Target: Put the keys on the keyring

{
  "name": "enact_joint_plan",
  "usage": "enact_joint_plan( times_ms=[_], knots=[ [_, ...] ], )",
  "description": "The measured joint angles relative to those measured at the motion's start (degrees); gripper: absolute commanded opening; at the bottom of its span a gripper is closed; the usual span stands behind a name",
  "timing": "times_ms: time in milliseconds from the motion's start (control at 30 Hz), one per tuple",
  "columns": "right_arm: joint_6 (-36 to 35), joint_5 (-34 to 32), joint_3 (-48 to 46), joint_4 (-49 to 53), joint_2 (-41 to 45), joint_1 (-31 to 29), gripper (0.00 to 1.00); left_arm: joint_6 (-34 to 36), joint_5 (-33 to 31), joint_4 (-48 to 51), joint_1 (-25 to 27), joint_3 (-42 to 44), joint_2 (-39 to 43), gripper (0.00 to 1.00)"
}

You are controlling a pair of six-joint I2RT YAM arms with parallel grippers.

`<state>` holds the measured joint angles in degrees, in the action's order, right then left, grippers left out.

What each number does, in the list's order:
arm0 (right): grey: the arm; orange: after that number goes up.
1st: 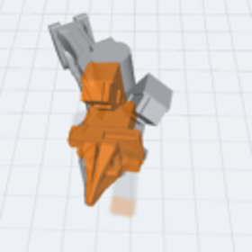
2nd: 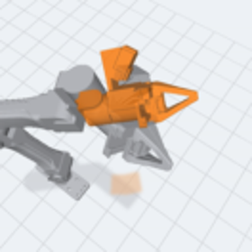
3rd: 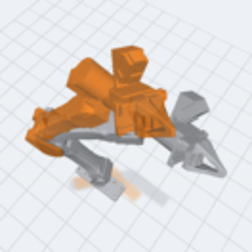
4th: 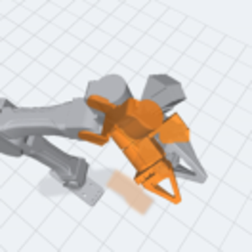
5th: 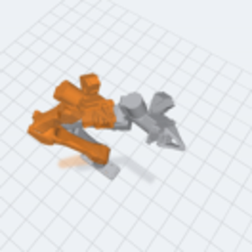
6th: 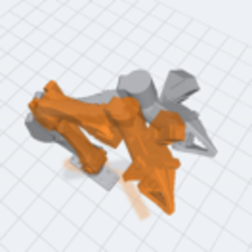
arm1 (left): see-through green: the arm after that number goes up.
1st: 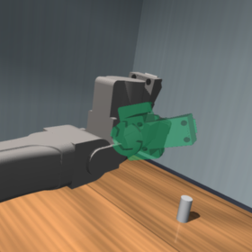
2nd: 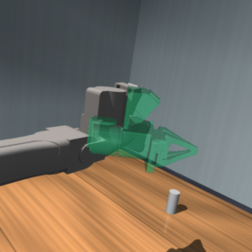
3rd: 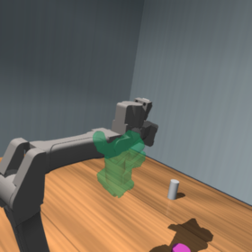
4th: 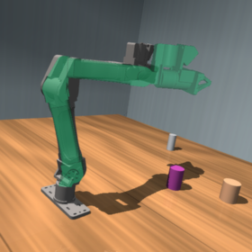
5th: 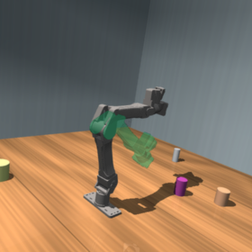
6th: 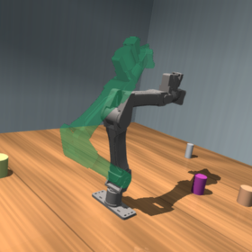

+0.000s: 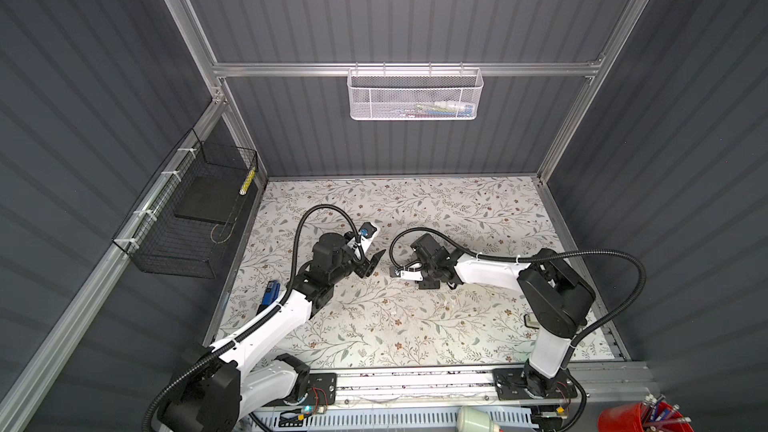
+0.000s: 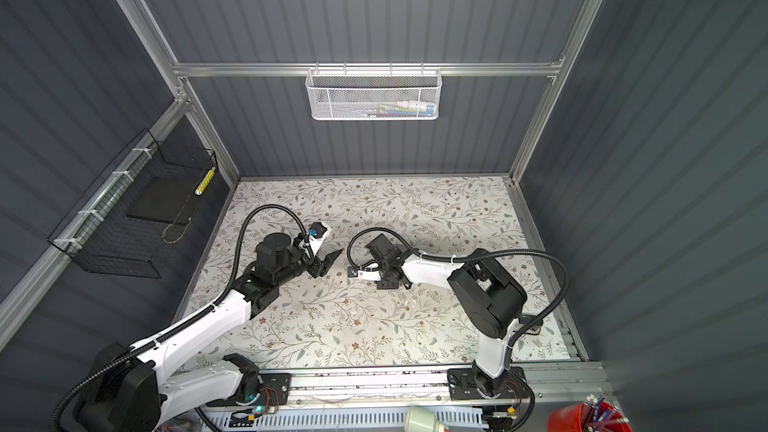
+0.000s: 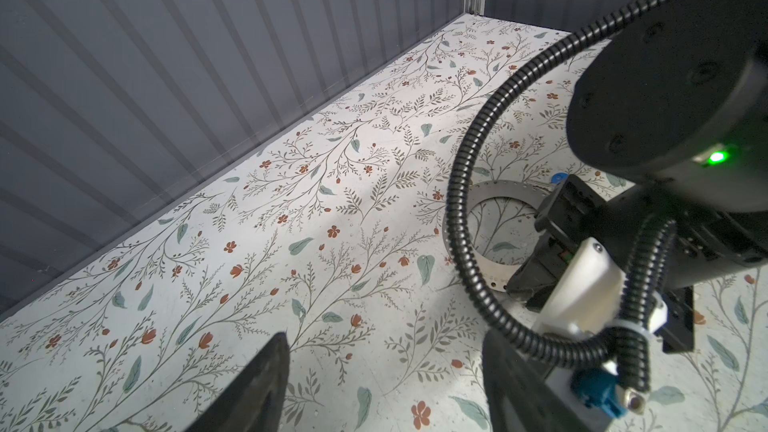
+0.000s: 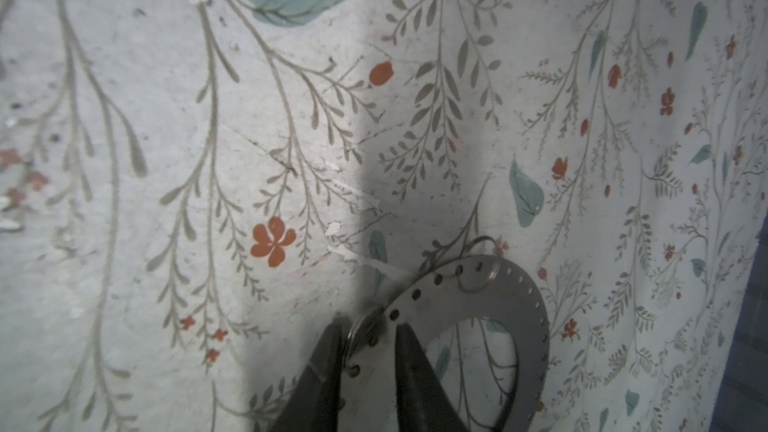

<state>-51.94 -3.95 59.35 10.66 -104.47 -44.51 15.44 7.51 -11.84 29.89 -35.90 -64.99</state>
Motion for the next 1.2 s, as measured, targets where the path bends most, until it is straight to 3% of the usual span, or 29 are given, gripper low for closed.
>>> enact_joint_plan(
  times_ms=[333, 700, 1033, 1200],
  knots=[
    [0.5, -1.4, 0.0, -0.3, -0.2, -0.3, 0.06, 0.0, 0.0, 0.0, 0.0, 0.0, 0.0, 0.73],
    [0.7, 2.1, 0.0, 1.8, 5.6, -0.3, 0.0, 0.0, 0.1, 0.0, 0.0, 0.0, 0.0, 0.73],
    [3.8, 14.2, -0.5, 3.1, 13.8, 2.5, 0.0, 0.0, 1.9, -0.1, 0.0, 0.0, 0.8, 0.7],
    [6.1, 24.3, -2.0, 1.6, 21.0, 5.0, 0.0, 0.9, 7.9, -0.1, 0.0, 0.0, 2.7, 0.62]
  ],
)
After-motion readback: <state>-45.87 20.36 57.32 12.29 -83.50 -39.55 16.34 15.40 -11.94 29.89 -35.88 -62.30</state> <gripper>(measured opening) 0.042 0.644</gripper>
